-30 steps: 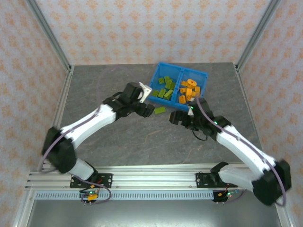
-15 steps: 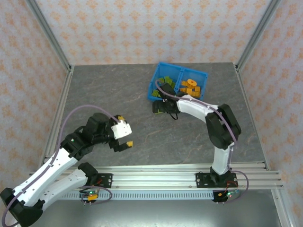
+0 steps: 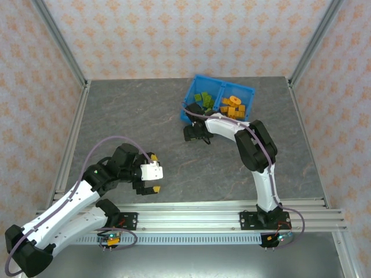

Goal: Sort the legos into containers by color

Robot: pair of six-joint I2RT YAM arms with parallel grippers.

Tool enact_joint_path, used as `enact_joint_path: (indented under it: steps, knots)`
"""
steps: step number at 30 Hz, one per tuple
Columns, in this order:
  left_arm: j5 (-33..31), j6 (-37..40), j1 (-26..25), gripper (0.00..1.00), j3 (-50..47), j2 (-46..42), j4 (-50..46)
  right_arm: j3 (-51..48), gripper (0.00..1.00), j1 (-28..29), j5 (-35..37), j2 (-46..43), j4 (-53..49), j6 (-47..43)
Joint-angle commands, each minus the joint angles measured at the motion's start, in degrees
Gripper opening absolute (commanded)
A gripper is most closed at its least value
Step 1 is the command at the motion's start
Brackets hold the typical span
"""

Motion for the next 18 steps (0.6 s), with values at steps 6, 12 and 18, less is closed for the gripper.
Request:
enact_joint_path:
  steps: [6,12,18]
  knots:
    - [-0.76,1.20,0.16,1.00,-0.11,-1.24,-0.72,0.03,0.52,0.79,-0.01,0.74,-1.18,-0.81]
    - [-1.74,0.89,0.31,1.00,-0.14,-2.44,0.20,-4.71,0.47,0.88,-3.34,-10.60,3.56,3.32]
    - [-2.99,1.15,0.45,1.00,-2.15,-6.29,3.77,-5.40,0.47,0.80,6.28,-21.09,9.58,2.90]
